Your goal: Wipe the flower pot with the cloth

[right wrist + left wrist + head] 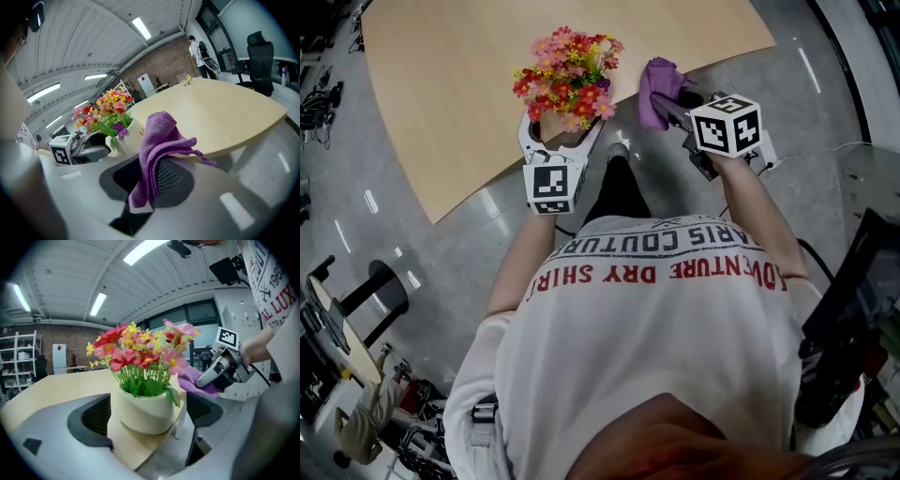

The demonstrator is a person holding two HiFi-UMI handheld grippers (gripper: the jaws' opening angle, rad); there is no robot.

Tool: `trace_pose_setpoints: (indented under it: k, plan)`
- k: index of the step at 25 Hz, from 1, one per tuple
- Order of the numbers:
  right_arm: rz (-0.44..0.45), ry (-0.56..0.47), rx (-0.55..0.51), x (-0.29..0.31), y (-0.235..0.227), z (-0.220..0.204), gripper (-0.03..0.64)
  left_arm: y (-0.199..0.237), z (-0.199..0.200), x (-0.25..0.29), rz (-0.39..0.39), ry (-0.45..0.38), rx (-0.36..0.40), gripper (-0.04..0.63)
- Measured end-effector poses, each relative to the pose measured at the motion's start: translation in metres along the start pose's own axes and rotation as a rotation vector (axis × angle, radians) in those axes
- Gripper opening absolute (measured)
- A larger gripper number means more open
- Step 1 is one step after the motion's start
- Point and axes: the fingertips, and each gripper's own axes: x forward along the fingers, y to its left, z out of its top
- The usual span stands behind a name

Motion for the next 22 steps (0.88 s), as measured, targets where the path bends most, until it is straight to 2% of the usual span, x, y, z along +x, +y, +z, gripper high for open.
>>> trace_pose_setpoints:
  k: [5, 9, 12, 19, 22]
  plan:
    - [-0.015, -0.033, 0.035, -0.027, 0.004, -0.033, 0.046, -0.013, -0.008, 0.006, 0.172, 0.001, -0.039, 0.495]
    - [-0.036, -0.056, 0.069, -0.049, 0.009, -0.049, 0.046, -0.024, -0.018, 0.019, 0.308, 0.033, -0.037, 0.495]
    - [-0.042, -0.075, 0.065, -0.058, 0.02, -0.056, 0.046, -0.024, -0.019, 0.022, 0.353, 0.048, -0.053, 0.495]
    - [-0.063, -0.112, 0.086, -0.069, 0.017, -0.056, 0.046, -0.005, -0.017, 0.036, 0.448, 0.068, -0.03, 0.495]
    - [-0.066, -0.122, 0.088, -0.069, 0.016, -0.053, 0.046, 0.003, -0.016, 0.036, 0.465, 0.074, -0.012, 0.494]
